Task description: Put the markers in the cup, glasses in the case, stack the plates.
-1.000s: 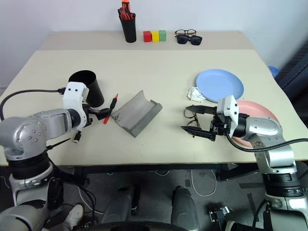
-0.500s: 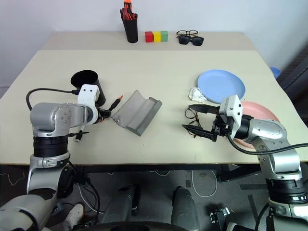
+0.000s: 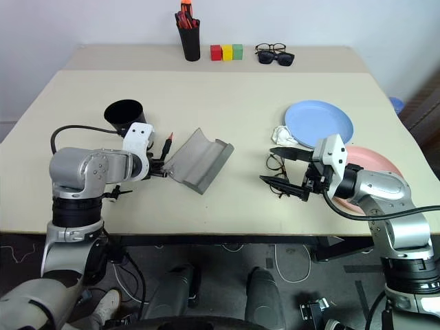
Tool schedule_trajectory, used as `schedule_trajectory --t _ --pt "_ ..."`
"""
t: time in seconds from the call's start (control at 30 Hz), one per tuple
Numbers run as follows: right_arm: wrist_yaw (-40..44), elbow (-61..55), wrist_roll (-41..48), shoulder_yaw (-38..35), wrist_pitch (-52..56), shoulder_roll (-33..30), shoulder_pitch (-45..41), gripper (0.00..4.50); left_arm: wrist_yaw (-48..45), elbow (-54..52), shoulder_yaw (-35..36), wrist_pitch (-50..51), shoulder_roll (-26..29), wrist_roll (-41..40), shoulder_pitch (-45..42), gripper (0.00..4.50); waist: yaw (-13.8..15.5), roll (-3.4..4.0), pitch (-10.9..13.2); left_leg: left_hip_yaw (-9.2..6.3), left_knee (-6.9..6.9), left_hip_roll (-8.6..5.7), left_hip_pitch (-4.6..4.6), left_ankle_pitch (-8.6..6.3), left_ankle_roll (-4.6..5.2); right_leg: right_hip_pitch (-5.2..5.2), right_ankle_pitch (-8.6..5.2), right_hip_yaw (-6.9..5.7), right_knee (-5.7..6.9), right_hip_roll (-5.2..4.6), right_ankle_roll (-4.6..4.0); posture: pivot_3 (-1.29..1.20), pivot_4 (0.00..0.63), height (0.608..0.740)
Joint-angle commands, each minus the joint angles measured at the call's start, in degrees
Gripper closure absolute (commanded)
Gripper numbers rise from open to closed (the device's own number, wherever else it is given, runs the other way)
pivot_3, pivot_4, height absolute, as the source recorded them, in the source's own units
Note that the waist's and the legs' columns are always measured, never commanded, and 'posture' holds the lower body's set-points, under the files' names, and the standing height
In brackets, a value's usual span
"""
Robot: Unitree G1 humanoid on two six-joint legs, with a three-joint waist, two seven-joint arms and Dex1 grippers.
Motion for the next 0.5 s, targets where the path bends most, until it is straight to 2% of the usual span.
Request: schedule_trajectory --t 0.03,0.13,0.23,0.37,0.43,0.5 --pt "-0.13 -1.20 0.81 -1.79 -0.55 -0.51 -0.35 1.08 -5.71 -12.59 -2.30 0.82 6.46 -7.71 4.40 4.45 -0.46 0.00 0.01 0.01 -0.05 0.01 -0.01 0.00 0.00 -0.06 0.00 0.00 0.00 0.00 0.00 0.00 0.150 0.740" --pt "0.00 0.05 0.42 -1.24 -1.00 -0.18 -1.11 1.08 -9.01 -20.74 -3.11 -1.70 10.78 -9.54 5.94 4.45 -0.39 -0.03 0.06 0.00 -0.11 0.04 -0.04 0.00 0.00 -0.13 -0.01 0.00 0.01 0.02 0.00 0.00 0.150 0.740" --pt "0.02 1.37 0.09 -0.39 -1.48 0.62 -2.24 1.08 -10.37 -26.25 -4.29 -11.13 13.83 -7.40 7.62 4.45 -0.32 -0.04 0.07 0.02 -0.03 0.03 -0.06 -0.03 -0.07 -0.09 -0.01 0.00 -0.03 0.01 -0.02 0.00 0.150 0.740" --pt "0.32 3.39 -0.47 0.31 -2.26 1.46 -3.94 1.08 -7.96 -28.44 -6.54 -28.94 14.78 1.18 9.60 4.45 -0.08 -0.03 0.06 0.04 0.01 0.03 -0.07 -0.10 -0.17 0.01 0.06 0.00 -0.25 0.00 -0.12 0.00 0.150 0.740" --pt "0.47 4.39 -0.77 0.63 -2.67 1.88 -4.91 1.08 -3.79 -27.91 -7.06 -40.45 13.40 7.95 10.14 4.45 0.04 -0.03 0.06 0.05 0.00 0.03 -0.11 -0.09 -0.16 -0.02 0.06 0.00 -0.25 0.00 -0.12 0.00 0.150 0.740" --pt "0.62 5.43 -1.06 0.89 -3.05 2.15 -5.76 1.08 -1.63 -25.58 -7.09 -46.98 11.79 11.60 9.71 4.45 0.10 -0.03 0.06 0.04 -0.01 0.03 -0.14 -0.01 -0.02 -0.04 0.06 0.00 -0.25 0.00 -0.13 0.00 0.150 0.740"
